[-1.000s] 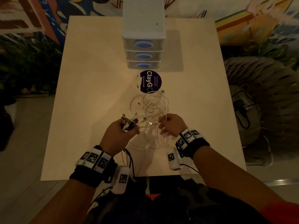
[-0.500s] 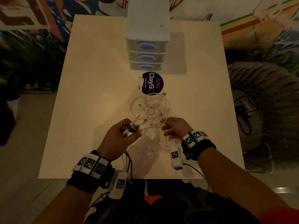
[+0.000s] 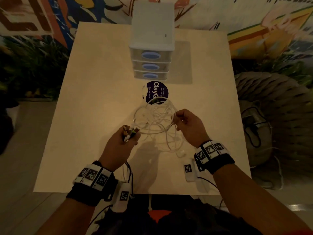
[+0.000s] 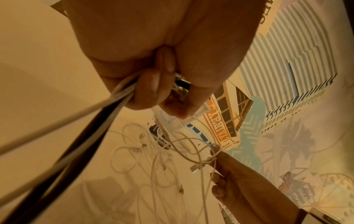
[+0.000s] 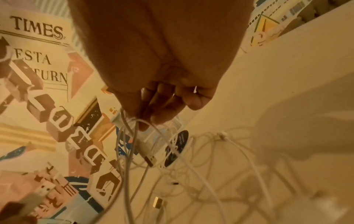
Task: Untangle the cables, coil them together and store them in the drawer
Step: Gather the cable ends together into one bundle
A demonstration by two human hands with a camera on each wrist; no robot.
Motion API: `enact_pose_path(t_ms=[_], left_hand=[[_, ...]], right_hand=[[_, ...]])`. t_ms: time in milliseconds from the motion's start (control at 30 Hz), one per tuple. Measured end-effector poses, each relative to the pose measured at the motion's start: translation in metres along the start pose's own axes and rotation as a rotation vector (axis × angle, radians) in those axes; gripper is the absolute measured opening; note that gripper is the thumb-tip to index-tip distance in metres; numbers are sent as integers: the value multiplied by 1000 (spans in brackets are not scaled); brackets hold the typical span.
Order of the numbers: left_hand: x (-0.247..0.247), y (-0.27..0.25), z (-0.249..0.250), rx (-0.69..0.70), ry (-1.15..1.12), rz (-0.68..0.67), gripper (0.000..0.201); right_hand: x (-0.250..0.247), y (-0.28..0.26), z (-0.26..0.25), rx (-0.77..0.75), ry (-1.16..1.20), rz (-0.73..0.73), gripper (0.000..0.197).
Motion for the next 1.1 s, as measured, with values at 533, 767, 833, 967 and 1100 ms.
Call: enact_pose_path(t_ms=[533,767,833,967,1100], left_hand=[[52,12,36,139,43,-46,35],[60,14,41,136,-2,-32,29],[58,16,42,157,8,-14,26],[53,18,40,176,117,44,20],[38,23,30,107,86,98,14]], right_hand=[[-9,-19,-36,-28,138,-147,17],[-10,-27,-56,-142,-220,-163,19],[-9,-28,-60,-141,-235,-183,23],[-14,-24,-61,-156,-146,-120,12],[-54,-6,-52,-201,-14,161,10]])
Point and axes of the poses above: each hand's wrist, its own y-axis towards the middle knuckle, its own x-axis out of the palm, z = x × y, the point moved 5 cm from there along y, towards the middle knuckle, and after that the axes turned 7 degrees about x, right-handed, at the moved point
